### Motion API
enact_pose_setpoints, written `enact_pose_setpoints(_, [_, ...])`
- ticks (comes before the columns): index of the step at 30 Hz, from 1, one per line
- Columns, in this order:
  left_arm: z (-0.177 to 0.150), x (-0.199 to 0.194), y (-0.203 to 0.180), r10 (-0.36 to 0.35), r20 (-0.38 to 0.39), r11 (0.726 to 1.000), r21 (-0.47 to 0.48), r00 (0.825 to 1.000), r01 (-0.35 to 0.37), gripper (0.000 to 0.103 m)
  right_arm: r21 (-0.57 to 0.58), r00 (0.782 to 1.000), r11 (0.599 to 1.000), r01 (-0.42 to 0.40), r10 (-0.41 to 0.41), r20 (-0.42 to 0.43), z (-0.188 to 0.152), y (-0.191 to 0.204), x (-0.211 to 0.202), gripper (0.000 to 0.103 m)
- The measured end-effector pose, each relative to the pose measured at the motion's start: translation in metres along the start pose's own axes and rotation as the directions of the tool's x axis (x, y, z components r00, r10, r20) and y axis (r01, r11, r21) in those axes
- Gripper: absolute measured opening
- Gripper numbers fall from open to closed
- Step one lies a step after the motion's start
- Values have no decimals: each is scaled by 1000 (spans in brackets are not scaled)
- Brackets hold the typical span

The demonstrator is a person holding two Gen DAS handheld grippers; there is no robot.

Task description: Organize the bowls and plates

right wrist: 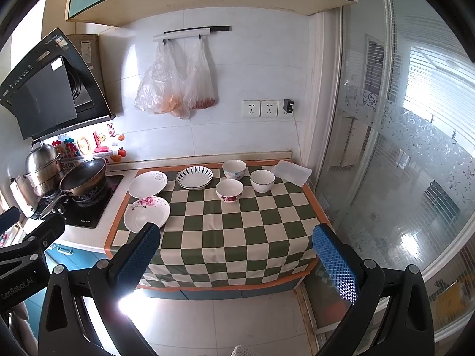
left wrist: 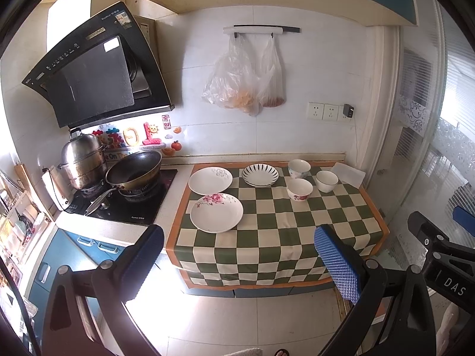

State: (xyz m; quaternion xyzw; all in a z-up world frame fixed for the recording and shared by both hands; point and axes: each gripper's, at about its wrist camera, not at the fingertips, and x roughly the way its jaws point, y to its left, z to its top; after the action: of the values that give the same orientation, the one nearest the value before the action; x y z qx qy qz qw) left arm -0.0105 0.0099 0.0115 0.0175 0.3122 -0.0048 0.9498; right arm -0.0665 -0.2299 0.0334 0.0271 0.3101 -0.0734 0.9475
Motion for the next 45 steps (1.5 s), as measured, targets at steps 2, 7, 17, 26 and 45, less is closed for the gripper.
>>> enact_pose_setpoints(2, [1,5,2,1,-1,1000,-2,1000,-1,103,5,1000,1000,1,-1,-4,1,3,3,103])
enact_pose_setpoints(7, [-2,38,17,38,-21,999,-7,999,-38,103,47,999,998,-38,38,5,2,11,28,103])
enact_pose_setpoints(17, [-13,155,97,161,-111,984,-52,981,-168,103,120,970,980,-160,178,-163,-12,68,157,103])
enact_pose_setpoints(26, [-14,278,135,188,-259,978,-41,947,-205,103,56,931,980,-192,200,-307,-17,137,307,103])
enact_pose_setpoints(45, [-35,581,179,-8,-703,978,-155,712,-143,86,208,585,913,-352,388,-712,-46,230,698,83])
